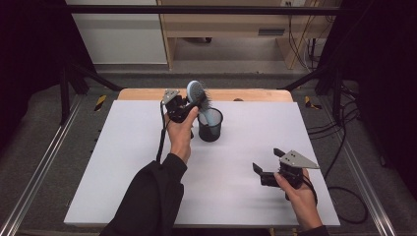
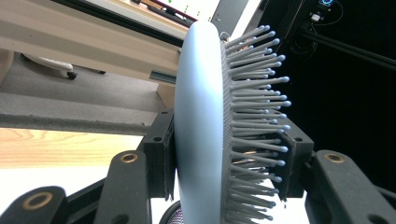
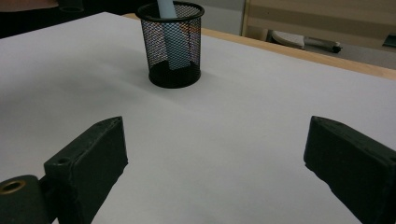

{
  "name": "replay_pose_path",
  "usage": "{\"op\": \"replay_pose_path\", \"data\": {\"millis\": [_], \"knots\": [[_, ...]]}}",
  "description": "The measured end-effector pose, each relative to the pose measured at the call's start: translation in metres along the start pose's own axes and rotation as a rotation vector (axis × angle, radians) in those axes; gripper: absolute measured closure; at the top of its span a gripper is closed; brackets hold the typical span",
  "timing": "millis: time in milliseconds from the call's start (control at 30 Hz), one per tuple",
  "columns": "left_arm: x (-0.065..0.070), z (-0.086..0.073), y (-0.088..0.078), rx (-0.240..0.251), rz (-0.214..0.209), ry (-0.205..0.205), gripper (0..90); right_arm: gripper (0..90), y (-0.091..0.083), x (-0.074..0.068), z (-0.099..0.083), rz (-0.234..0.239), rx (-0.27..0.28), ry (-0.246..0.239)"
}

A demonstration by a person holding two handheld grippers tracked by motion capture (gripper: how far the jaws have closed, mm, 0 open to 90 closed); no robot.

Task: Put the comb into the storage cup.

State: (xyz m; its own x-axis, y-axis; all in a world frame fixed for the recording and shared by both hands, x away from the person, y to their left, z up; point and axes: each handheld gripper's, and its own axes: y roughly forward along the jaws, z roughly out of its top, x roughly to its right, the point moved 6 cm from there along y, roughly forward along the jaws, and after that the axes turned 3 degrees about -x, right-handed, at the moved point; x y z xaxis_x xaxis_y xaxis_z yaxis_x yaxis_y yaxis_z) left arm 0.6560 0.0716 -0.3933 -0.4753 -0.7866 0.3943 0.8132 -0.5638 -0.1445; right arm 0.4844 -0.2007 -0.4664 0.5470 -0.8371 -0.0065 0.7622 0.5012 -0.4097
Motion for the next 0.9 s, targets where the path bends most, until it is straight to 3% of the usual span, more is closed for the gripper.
{"op": "replay_pose_path", "data": {"millis": [900], "knots": [[-0.0028, -0.0066, 0.0029, -0.010, 0.003, 0.000, 50.3, 6.0, 0.0004, -0.0008, 0.0000, 0.004, 0.000, -0.003]]}}
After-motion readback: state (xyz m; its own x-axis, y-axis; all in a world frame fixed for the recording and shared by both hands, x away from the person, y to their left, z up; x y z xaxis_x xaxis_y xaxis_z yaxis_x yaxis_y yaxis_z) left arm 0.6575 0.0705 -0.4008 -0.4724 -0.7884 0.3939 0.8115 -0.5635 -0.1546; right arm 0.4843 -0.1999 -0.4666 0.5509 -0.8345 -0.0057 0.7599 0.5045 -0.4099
